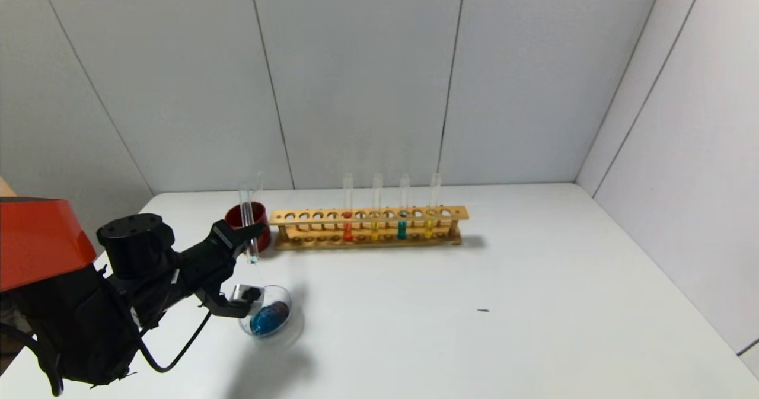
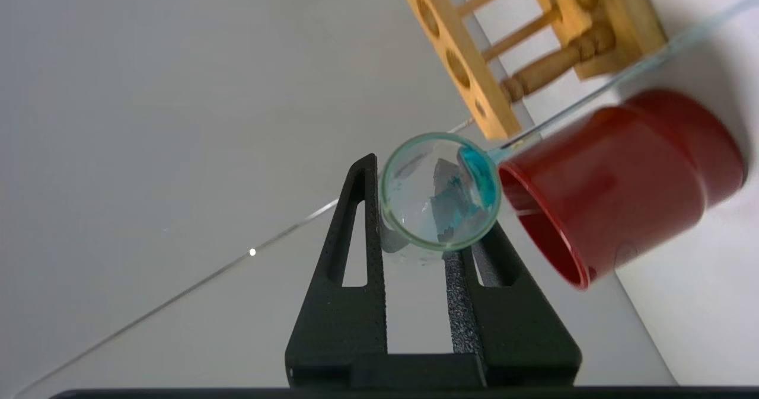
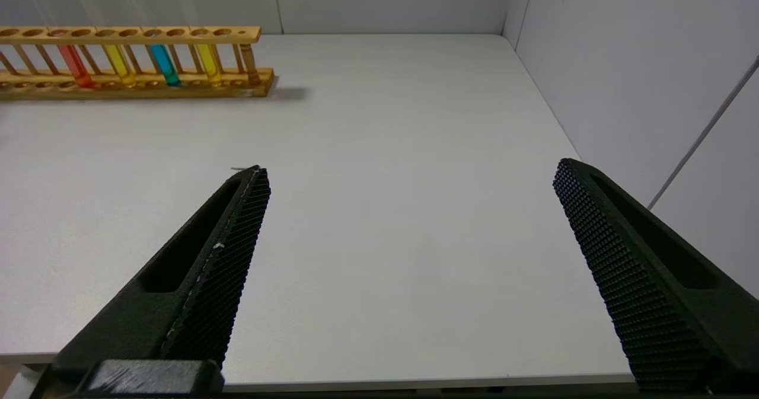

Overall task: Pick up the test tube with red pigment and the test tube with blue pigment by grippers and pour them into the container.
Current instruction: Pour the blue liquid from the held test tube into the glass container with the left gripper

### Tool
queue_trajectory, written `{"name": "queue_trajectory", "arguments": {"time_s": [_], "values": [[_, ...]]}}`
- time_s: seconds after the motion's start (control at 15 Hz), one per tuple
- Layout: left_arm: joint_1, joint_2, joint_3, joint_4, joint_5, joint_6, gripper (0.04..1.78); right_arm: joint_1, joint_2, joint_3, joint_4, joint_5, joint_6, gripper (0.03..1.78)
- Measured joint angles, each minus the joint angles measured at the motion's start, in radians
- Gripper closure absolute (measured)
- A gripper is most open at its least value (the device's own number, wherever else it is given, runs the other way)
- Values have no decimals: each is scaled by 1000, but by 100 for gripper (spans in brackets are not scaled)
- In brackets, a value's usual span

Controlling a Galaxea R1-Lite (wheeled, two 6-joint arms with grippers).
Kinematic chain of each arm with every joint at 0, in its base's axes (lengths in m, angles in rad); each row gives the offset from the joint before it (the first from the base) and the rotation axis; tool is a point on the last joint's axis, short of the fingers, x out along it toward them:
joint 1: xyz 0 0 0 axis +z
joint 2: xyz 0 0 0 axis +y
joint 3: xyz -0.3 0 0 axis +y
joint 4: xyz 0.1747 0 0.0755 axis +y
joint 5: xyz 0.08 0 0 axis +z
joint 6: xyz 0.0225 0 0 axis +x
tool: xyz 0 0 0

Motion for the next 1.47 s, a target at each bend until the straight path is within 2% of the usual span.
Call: {"name": "queue_trajectory", "arguments": {"time_s": [0.6,1.2,1.33,1.47], "values": [[-19,-23,9,-1,-54,68,149,0,0,0,0,0,0,6],[-16,-66,-1,0,-44,51,149,0,0,0,0,0,0,6],[-17,-107,-45,0,21,-21,149,0,0,0,0,0,0,6],[-19,-164,-91,12,180,-153,149,0,0,0,0,0,0,6]]}}
